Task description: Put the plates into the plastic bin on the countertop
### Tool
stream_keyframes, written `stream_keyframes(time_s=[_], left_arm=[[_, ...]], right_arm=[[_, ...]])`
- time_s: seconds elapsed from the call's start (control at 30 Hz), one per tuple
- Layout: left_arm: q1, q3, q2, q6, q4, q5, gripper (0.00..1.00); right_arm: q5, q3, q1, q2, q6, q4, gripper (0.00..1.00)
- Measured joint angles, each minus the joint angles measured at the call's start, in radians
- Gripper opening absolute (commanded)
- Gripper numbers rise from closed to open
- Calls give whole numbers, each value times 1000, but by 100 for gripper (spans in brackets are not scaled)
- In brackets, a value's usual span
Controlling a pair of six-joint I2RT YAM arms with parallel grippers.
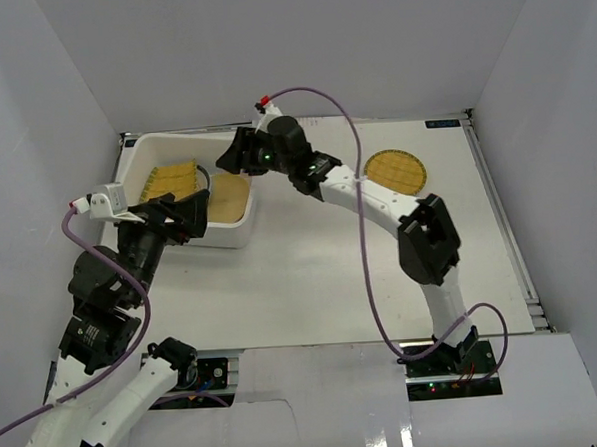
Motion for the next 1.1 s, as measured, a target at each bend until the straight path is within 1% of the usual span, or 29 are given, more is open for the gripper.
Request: stream_keyframes(time_s=[0.03, 0.07, 0.13, 0.17, 0.23, 0.27, 0.33, 0.37, 0.43, 0.47, 0.57, 0.73, 0.8, 0.83, 0.9, 0.93, 0.97, 1.0, 1.03, 1.1], left_arm=[[0, -2, -5, 0, 0, 0, 98], [0, -4, -10, 0, -1, 0, 98], [0, -14, -23, 0, -7, 0, 98], [0, -21, -31, 0, -11, 0, 98], [0, -42, -45, 0, -18, -2, 98], [0, -55, -53, 0, -19, -2, 98], [0, -85, -66, 0, -35, -4, 98], [0, -100, -68, 0, -40, -4, 98], [0, -136, -69, 0, -52, -4, 98], [0, -152, -69, 0, -59, -4, 98], [0, -198, -70, -1, -77, -4, 98], [0, -222, -66, -2, -89, -6, 98], [0, -223, -58, -1, -88, -8, 98], [0, -224, -54, -1, -87, -8, 98], [0, -226, -41, 0, -82, -8, 98], [0, -226, -34, 0, -81, -8, 98], [0, -226, -27, 2, -81, -8, 98], [0, -226, -21, 3, -80, -8, 98], [0, -226, -15, 4, -79, -8, 98], [0, -226, -9, 4, -73, -7, 98]], right_arm=[[-1, -79, -15, -79, -10, 21, 56], [1, -154, -37, -154, -17, 47, 43], [2, -337, -102, -323, -31, 118, 27], [6, -426, -155, -402, -35, 145, 19], [29, -592, -274, -526, -39, 203, 19], [44, -657, -338, -560, -39, 220, 26], [89, -789, -468, -592, -29, 250, 45], [108, -845, -528, -591, -22, 254, 57], [139, -951, -636, -563, -8, 251, 68], [151, -992, -680, -542, -2, 242, 70], [167, -1039, -772, -470, 17, 222, 72], [182, -1042, -826, -385, 64, 242, 71], [171, -1047, -836, -352, 94, 273, 69], [158, -1051, -845, -332, 117, 298, 59], [126, -1056, -862, -301, 148, 361, 46], [108, -1062, -867, -282, 174, 397, 30], [93, -1067, -874, -265, 192, 432, 23], [83, -1077, -879, -250, 219, 460, 14], [66, -1091, -883, -239, 248, 506, 8], [35, -1116, -888, -230, 306, 595, 8]])
